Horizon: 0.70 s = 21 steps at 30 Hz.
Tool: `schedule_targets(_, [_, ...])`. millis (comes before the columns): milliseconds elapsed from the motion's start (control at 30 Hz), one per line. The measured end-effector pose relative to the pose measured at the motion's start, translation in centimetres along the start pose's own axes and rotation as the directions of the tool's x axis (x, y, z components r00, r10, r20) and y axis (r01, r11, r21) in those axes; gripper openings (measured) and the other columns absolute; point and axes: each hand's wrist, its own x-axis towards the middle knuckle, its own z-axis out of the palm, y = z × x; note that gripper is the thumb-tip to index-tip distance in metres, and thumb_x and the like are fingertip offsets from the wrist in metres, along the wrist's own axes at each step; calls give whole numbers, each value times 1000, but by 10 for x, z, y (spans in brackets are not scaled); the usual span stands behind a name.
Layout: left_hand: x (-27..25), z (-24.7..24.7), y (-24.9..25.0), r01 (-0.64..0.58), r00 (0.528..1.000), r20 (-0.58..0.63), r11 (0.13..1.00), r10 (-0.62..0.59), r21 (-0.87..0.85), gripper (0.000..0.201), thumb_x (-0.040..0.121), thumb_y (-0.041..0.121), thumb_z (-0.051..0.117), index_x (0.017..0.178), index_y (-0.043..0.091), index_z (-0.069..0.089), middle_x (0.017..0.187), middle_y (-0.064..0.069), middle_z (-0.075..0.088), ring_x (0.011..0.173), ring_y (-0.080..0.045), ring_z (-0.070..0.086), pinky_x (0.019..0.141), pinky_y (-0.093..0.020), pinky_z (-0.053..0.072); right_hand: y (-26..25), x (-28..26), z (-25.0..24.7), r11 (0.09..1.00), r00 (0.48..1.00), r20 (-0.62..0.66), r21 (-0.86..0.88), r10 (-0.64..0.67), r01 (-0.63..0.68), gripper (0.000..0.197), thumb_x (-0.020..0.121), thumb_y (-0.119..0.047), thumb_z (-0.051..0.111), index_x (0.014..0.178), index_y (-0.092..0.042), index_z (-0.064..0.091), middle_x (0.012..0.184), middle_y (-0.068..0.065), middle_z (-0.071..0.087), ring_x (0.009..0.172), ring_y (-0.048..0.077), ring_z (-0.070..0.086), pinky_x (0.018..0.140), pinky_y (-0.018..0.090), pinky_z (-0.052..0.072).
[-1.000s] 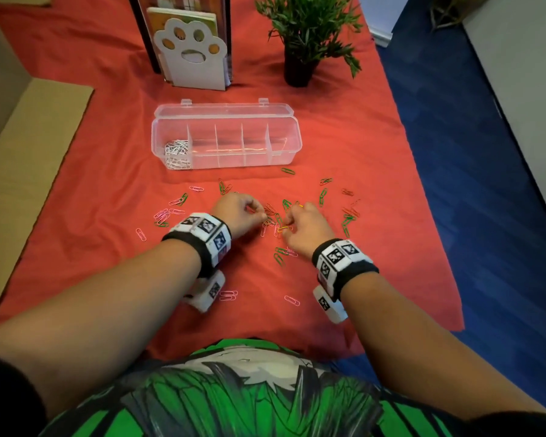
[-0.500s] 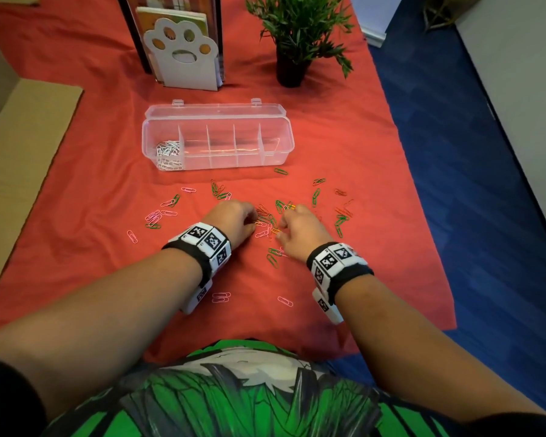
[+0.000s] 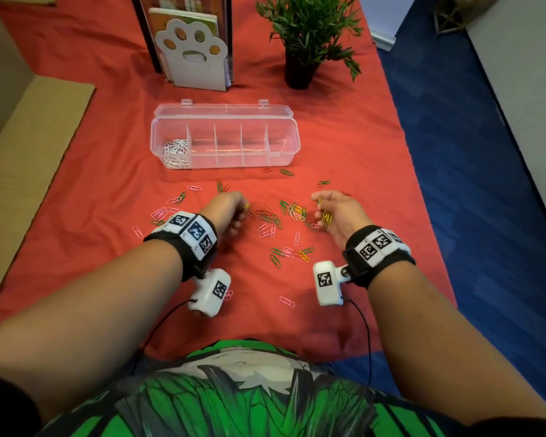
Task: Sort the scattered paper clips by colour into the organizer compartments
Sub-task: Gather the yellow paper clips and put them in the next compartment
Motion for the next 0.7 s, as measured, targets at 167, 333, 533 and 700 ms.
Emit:
schedule_targets(167, [-2, -2, 1, 84, 992, 116, 931, -45, -356, 23, 82, 20, 38, 66, 16, 54, 48, 5, 54, 37, -8, 46, 40, -12, 32, -6, 9, 8, 913, 998, -38, -407, -40, 21, 18, 88, -6, 50, 73, -15, 55, 65, -1, 48, 41, 2, 48, 44, 16, 38])
schedule_targets(333, [-1, 7, 0, 92, 992, 115, 932, -54, -350, 24, 87, 10, 35, 74, 15, 55, 55, 5, 50, 40, -6, 47, 41, -12, 34, 14, 8, 24, 439, 970, 97, -878, -222, 189, 21, 84, -5, 48, 89, -8, 68, 98, 13, 52, 87, 27, 57, 75, 25, 41])
schedule_targets(533, [10, 22, -7, -127, 991, -20, 984, 131, 125, 16, 90, 20, 53, 78, 18, 63, 58, 3, 45, 41, -5, 39, 35, -11, 29, 16, 5, 19, 532, 972, 107, -821, -209, 205, 22, 88, -10, 48, 96, -10, 68, 94, 6, 55, 81, 21, 55, 75, 24, 40])
schedule_targets(700, [11, 38, -10, -342, 930, 117, 702, 349, 625, 32, 87, 28, 58, 119, 27, 63, 108, -5, 71, 99, -19, 64, 87, -24, 46, 14, 9, 11, 444, 966, 81, -876, -247, 188, 19, 88, -13, 50, 96, -10, 67, 107, 16, 59, 99, 30, 58, 82, 27, 40])
